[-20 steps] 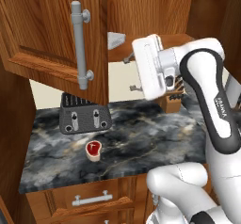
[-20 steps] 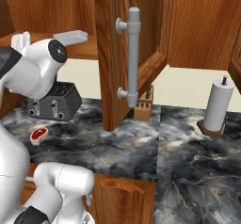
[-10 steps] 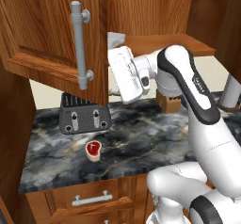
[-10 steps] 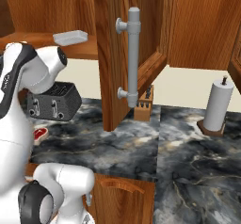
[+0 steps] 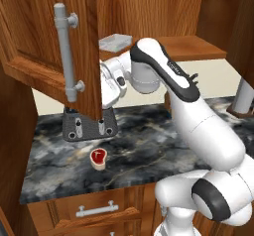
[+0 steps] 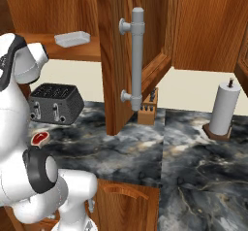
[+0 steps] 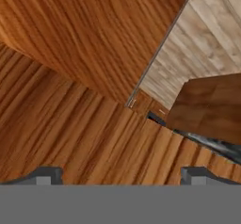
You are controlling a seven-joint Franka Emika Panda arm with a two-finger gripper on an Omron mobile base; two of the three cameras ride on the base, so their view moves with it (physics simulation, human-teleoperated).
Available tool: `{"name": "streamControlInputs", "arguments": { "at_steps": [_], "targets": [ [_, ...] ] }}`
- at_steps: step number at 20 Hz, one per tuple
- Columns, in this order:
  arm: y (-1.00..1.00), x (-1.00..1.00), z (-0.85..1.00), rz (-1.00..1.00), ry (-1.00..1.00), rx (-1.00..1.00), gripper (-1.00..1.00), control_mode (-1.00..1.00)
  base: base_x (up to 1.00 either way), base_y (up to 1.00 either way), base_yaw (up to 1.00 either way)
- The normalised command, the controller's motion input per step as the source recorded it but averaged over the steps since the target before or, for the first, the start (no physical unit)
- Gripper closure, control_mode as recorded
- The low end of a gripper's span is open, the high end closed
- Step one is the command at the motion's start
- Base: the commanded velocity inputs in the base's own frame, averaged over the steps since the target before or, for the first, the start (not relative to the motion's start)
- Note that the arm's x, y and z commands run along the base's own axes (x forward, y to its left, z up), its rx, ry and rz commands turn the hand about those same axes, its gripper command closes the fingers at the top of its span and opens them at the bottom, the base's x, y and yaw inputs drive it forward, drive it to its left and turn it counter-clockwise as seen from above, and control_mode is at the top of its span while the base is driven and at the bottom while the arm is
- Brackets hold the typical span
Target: Retrieve the tupperware from the cabinet, then place the raw meat into the tupperware to avoid contamination.
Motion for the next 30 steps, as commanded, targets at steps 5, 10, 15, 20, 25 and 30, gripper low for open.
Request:
{"name": "streamControlInputs", "arguments": {
  "at_steps": [5,10,15,20,25,30],
  "targets": [
    [0.78,-0.08,-0.14,0.10,0.08,0.00,-1.00,-1.00,0.00,0.00,0.00],
    [0.70,0.00,-0.17,-0.15,0.00,0.00,-1.00,-1.00,0.00,0.00,0.00],
    [0.59,0.01,-0.15,-0.24,-0.04,0.00,-1.00,-1.00,0.00,0.00,0.00],
    [0.58,0.01,-0.21,-0.26,-0.02,-0.01,-1.00,-1.00,0.00,0.00,0.00],
    [0.56,0.08,-0.26,-0.26,0.00,-0.04,-1.00,-1.00,0.00,0.00,0.00],
    [0.15,0.10,-0.12,-0.07,0.00,-0.09,-1.00,-1.00,0.00,0.00,0.00]
  ]
}}
